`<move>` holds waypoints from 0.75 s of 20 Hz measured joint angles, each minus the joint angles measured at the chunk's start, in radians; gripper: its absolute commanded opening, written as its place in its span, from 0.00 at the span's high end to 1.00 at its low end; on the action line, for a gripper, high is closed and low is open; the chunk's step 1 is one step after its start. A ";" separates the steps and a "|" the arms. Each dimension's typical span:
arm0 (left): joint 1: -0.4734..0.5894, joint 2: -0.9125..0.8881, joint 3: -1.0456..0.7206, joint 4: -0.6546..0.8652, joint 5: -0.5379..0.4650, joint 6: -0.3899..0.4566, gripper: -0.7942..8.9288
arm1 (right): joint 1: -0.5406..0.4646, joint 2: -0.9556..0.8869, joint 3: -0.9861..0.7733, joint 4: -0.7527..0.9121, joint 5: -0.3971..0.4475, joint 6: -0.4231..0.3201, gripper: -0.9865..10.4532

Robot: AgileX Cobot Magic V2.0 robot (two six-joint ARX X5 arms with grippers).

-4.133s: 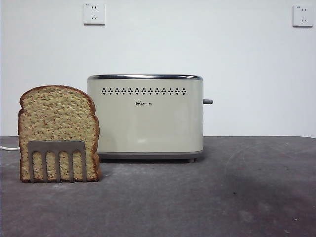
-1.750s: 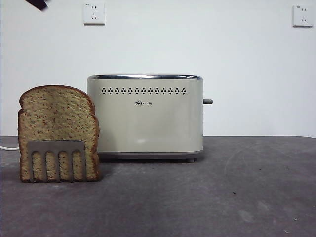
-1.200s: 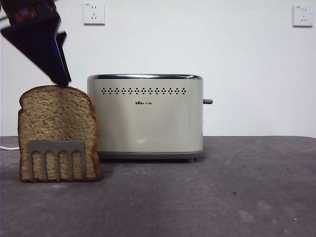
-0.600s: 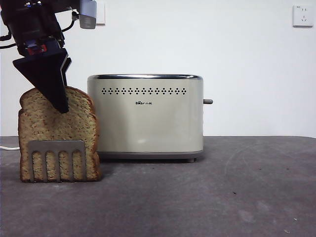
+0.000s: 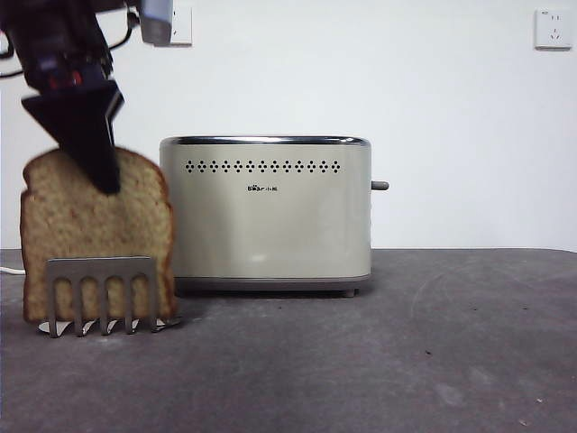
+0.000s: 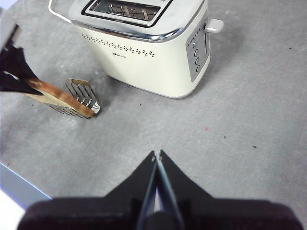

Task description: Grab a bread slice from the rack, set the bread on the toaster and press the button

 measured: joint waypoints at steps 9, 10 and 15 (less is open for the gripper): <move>-0.031 -0.061 0.334 -0.160 0.000 0.000 0.93 | 0.000 0.000 0.000 0.000 0.000 0.000 0.92; -0.039 -0.065 0.380 -0.159 0.000 0.000 0.93 | 0.000 0.000 0.000 0.000 0.000 0.000 0.92; -0.097 -0.071 0.504 0.019 -0.018 0.007 0.93 | 0.000 0.032 0.000 0.000 0.000 0.000 0.92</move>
